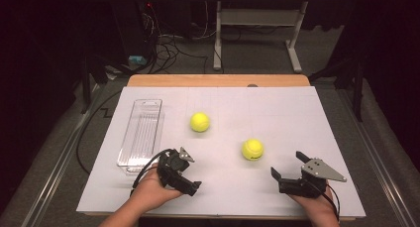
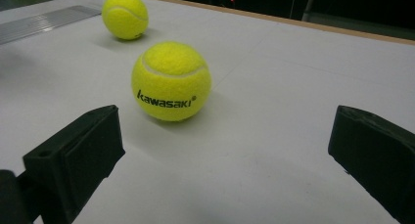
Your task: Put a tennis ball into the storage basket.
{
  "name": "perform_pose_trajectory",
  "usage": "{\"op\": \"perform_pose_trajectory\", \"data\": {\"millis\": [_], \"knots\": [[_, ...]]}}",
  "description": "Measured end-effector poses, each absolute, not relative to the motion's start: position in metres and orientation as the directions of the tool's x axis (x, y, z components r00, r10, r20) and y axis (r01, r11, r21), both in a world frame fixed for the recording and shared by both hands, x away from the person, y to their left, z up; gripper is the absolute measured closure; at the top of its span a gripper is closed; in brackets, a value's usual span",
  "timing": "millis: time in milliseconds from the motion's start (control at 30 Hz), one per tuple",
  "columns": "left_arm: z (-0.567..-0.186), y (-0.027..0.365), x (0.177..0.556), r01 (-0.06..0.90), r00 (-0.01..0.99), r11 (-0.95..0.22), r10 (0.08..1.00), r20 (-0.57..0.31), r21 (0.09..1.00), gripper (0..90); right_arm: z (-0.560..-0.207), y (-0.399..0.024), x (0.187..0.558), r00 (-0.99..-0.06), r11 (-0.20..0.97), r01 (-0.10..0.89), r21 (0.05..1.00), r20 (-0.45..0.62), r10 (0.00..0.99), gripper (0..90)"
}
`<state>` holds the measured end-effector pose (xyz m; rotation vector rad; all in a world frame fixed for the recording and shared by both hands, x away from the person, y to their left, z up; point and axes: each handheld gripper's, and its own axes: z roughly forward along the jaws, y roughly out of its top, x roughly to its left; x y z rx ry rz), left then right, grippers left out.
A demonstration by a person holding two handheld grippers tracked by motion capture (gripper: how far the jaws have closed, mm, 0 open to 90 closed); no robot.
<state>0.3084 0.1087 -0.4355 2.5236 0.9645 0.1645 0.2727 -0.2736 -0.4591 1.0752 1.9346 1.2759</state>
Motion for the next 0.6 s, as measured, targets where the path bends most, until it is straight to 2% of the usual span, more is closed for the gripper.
{"op": "perform_pose_trajectory", "data": {"millis": [167,600], "knots": [[-0.430,0.104,0.317,0.623,0.760,-0.705,0.649,-0.047,0.338,0.5,-0.459,-0.274,0.272,-0.513,0.219,0.304,0.927,-0.034,0.858,0.0],[-0.423,0.098,0.333,0.642,0.766,-0.748,0.637,-0.087,0.172,0.6,-0.459,-0.272,0.271,-0.518,0.227,0.308,0.924,-0.037,0.854,0.0]]}}
